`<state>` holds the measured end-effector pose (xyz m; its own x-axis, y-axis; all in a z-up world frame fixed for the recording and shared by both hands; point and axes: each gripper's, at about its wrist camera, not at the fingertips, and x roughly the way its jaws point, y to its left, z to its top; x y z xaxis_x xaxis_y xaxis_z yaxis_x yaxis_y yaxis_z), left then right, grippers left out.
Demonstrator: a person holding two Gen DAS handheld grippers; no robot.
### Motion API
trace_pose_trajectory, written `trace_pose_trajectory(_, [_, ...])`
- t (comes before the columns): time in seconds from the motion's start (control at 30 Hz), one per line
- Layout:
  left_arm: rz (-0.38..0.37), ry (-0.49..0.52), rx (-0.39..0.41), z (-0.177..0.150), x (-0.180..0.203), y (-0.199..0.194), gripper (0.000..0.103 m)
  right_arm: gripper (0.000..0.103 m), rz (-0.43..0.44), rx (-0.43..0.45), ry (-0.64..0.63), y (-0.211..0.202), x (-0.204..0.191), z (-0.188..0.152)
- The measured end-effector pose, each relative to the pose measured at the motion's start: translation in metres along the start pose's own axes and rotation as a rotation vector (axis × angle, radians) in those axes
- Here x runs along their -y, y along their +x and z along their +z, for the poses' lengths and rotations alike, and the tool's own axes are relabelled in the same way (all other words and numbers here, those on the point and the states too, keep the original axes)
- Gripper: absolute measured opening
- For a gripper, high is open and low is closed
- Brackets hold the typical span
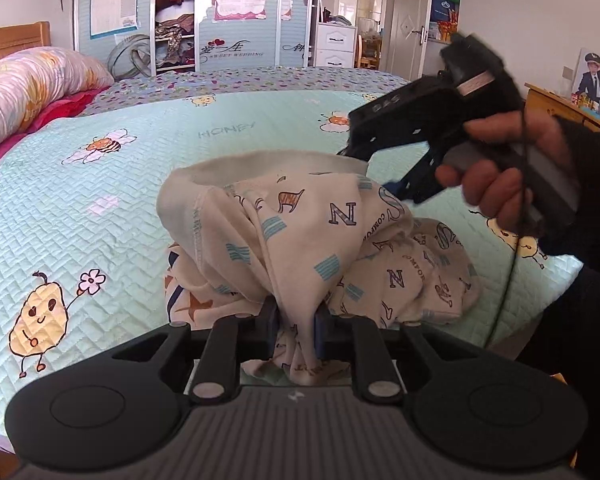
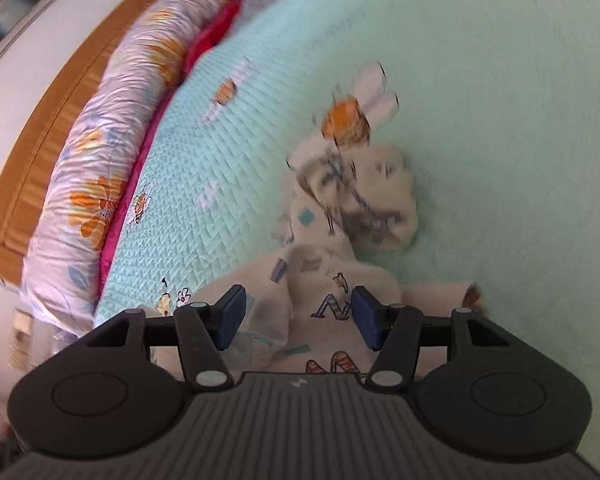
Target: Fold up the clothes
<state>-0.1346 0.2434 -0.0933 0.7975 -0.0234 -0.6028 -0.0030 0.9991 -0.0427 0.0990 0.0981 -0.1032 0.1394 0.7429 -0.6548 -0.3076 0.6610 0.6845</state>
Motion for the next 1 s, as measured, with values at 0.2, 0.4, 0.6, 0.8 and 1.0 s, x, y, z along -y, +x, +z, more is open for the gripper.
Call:
trace_pose_trajectory(0.2, [0.002,-0.009,0.004,-0.002,0.001,0.001,0.023,0.007,-0.018,0.112,-0.035,-0.023,0.002,-0.007])
trace_pose_trajectory(0.4, [-0.032,0.007,0.016,0.004,0.011,0.005,0.026,0.006,0.022,0.519,-0.217,-0.168,-0.008,-0.031])
trace_pose_trajectory(0.6, [-0.052,0.051,0.004,0.006,0.022,0.010,0.026,0.043,-0.084,0.291,-0.296,-0.208,0.019,-0.070])
trace_pose_trajectory(0.8, [-0.038,0.087,0.041,0.022,0.021,-0.002,0.031,0.051,-0.110,0.452,-0.277,-0.236,0.038,-0.061])
trace_pose_trajectory(1.0, [0.001,0.093,0.059,0.027,0.017,-0.012,0.037,0.051,-0.267,0.261,-0.191,-0.148,0.074,-0.019])
